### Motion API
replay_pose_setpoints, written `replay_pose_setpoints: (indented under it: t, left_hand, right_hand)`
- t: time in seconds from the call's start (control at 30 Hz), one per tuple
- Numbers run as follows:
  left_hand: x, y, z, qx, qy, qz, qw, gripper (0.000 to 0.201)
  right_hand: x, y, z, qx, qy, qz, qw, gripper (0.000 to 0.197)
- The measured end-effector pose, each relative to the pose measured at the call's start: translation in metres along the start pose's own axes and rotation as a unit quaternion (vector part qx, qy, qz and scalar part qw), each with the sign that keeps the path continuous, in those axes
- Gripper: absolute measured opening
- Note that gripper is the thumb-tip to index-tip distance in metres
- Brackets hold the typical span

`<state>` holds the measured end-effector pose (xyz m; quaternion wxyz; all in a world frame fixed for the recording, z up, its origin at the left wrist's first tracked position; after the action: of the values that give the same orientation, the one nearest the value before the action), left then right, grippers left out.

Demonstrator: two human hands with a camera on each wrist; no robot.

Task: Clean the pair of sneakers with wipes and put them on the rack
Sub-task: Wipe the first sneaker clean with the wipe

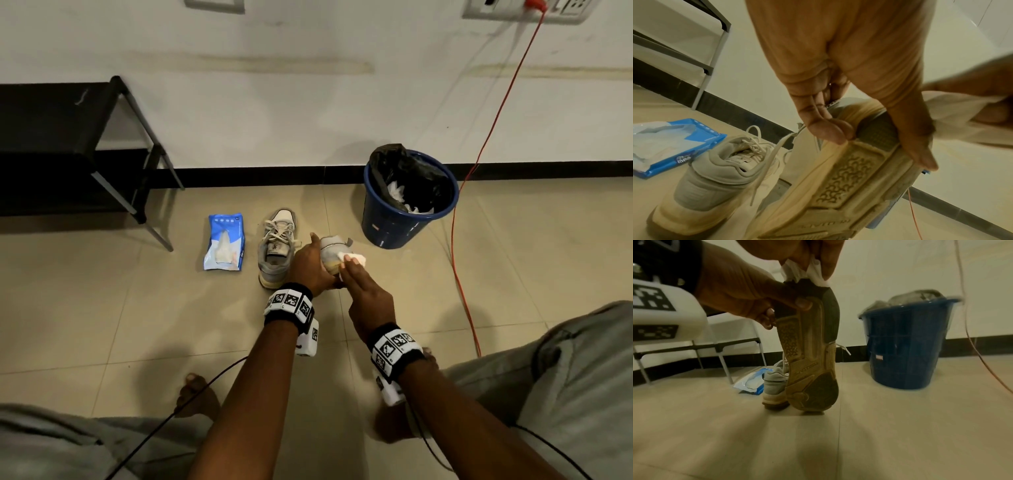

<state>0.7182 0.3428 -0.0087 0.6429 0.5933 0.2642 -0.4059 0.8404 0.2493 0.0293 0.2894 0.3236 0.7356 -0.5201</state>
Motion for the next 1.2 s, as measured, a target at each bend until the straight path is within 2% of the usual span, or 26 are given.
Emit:
replay_pose_setpoints:
  t: [0.03, 0.1, 0.13, 0.2, 0.3, 0.4, 0.5, 0.53, 0.6, 0.63, 0.73, 0.8, 0.83, 0.93, 1.03, 1.07, 1.13, 1.2]
  left_hand:
    - [-0.002, -0.002, -0.002, -0.005, 0.003, 0.01, 1.0, 0.136]
    - [-0.003, -0.003, -0.001, -0.011, 0.007, 0.007, 1.0, 0.137]
    - [-0.005, -0.001, 0.0, -0.01, 0.007, -0.004, 1.0, 0.136]
    - [-0.003, 0.0, -0.001, -0.016, -0.005, -0.005, 1.0, 0.129]
    - [-0.001, 0.0, -0.001, -0.022, -0.001, 0.008, 1.0, 0.13]
    - [-0.001, 0.001, -0.002, -0.022, -0.003, 0.02, 1.0, 0.113]
    - [-0.003, 0.0, -0.001, -0.007, -0.001, 0.001, 1.0, 0.135]
    - [-0.003, 0.0, -0.001, -0.002, -0.001, -0.003, 1.0, 0.135]
    - [0.001, -0.002, 0.0, 0.002, -0.007, -0.002, 1.0, 0.123]
    - [0.003, -0.002, 0.001, 0.005, -0.007, -0.002, 1.0, 0.122]
    - [0.008, -0.003, 0.014, 0.005, -0.02, -0.011, 1.0, 0.141]
    - [0.013, -0.011, 0.02, 0.001, -0.021, -0.007, 1.0, 0.145]
    - [0.014, -0.015, 0.021, -0.002, -0.02, -0.003, 1.0, 0.145]
    - [0.017, -0.019, 0.026, 0.004, -0.022, 0.002, 1.0, 0.145]
    - [0.015, -0.019, 0.03, 0.0, -0.022, 0.008, 1.0, 0.146]
    - [0.016, -0.018, 0.031, 0.003, -0.027, 0.011, 1.0, 0.146]
    - [0.015, -0.016, 0.033, 0.011, -0.031, 0.01, 0.999, 0.143]
    - [0.013, -0.017, 0.034, 0.008, -0.023, 0.017, 1.0, 0.131]
  right_hand:
    - [0.002, 0.001, -0.004, -0.003, -0.014, 0.01, 1.0, 0.074]
    - [-0.003, 0.009, -0.007, 0.041, 0.008, -0.001, 0.999, 0.074]
    - [-0.004, 0.008, -0.005, 0.031, 0.005, 0.001, 0.999, 0.073]
    - [0.003, -0.002, -0.002, -0.035, -0.024, 0.028, 0.999, 0.07]
    - [-0.001, 0.001, -0.007, -0.001, 0.005, 0.006, 1.0, 0.069]
    - [0.007, -0.01, -0.007, -0.085, -0.027, 0.045, 0.995, 0.064]
    - [-0.006, 0.008, -0.014, 0.0, 0.008, 0.016, 1.0, 0.075]
    - [-0.007, 0.006, -0.015, -0.002, 0.002, 0.006, 1.0, 0.074]
    - [0.003, -0.007, -0.016, -0.069, -0.054, 0.019, 0.996, 0.069]
    - [0.004, -0.006, -0.018, -0.065, -0.071, 0.01, 0.995, 0.066]
    - [-0.001, 0.009, -0.03, -0.004, -0.053, -0.028, 0.998, 0.061]
    - [0.003, 0.009, -0.028, -0.029, -0.086, -0.014, 0.996, 0.069]
    - [0.002, 0.013, -0.029, -0.028, -0.094, -0.016, 0.995, 0.066]
    - [-0.008, 0.019, -0.033, 0.01, -0.046, 0.006, 0.999, 0.046]
    - [0.011, -0.001, -0.025, -0.037, -0.096, 0.001, 0.995, 0.067]
    - [0.014, -0.001, -0.024, -0.032, -0.108, -0.001, 0.994, 0.071]
    - [0.009, 0.0, -0.03, -0.003, -0.071, -0.03, 0.997, 0.067]
    - [0.015, -0.008, -0.03, -0.027, -0.076, -0.023, 0.996, 0.066]
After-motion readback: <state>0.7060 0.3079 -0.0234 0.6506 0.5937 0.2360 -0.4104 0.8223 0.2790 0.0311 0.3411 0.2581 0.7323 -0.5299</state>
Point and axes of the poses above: each hand's wrist, its own z-axis away from the middle knuckle, its own x-axis out of the palm, y = z × x, the point moved 8 cm from there along -z, towards the middle knuckle, and after that the axes turned 13 degrees about -z, right-handed, at the moved point
